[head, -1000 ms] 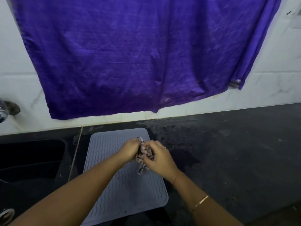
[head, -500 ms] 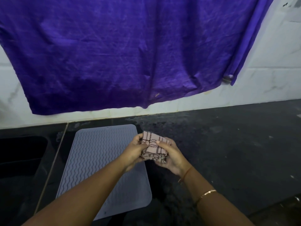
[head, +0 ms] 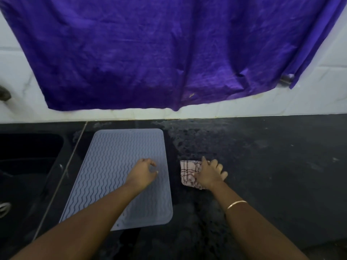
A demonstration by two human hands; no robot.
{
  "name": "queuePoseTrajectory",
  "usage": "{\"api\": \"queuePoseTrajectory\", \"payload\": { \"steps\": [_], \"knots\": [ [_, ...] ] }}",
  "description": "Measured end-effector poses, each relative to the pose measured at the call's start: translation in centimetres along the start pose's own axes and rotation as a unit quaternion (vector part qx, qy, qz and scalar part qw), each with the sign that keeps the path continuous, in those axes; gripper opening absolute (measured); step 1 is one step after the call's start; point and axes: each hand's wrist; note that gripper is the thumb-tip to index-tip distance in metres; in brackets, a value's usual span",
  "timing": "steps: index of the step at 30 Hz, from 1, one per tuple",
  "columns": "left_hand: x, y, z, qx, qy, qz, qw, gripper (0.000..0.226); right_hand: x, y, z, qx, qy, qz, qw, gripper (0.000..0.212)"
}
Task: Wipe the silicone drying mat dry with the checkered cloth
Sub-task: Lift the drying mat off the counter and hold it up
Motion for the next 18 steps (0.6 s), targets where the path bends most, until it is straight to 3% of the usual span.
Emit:
{"api": "queuePoseTrajectory", "payload": {
  "steps": [3,5,8,10,14,18],
  "knots": [
    [2.4,-1.4,0.5,0.035,0.023,-0.04,0.998,0.023,2.4,0.0,1.8,-0.11,-0.064,0.05,0.991,0.082],
    [3.6,-2.8,1.0,0.07,0.034,-0.097,0.992,0.031,4.3,1.1,3.5,-0.17,-0.167,0.017,0.971,0.071],
    [5.3,-5.1,1.9,0.149,0.046,-0.163,0.974,0.044,7.4,3.6,6.2,-0.068,-0.332,-0.048,0.94,0.064],
    [6.5,-6.4,2.8,0.191,0.055,-0.22,0.955,0.056,9.3,5.2,7.6,0.021,-0.39,-0.041,0.92,0.07],
    [9.0,-7.6,4.8,0.251,0.014,-0.322,0.913,0.09,11.5,7.6,9.0,0.091,-0.426,0.016,0.9,0.086],
    [11.3,-7.9,6.2,0.23,0.04,-0.335,0.913,0.091,12.0,8.0,9.8,0.091,-0.423,0.08,0.898,0.083]
  ]
}}
Point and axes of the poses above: each hand's wrist, its own z-axis away from the middle knuckle, its own y-axis out of the palm, x = y × z, and after that the axes turned 2 degrees about x, right-handed
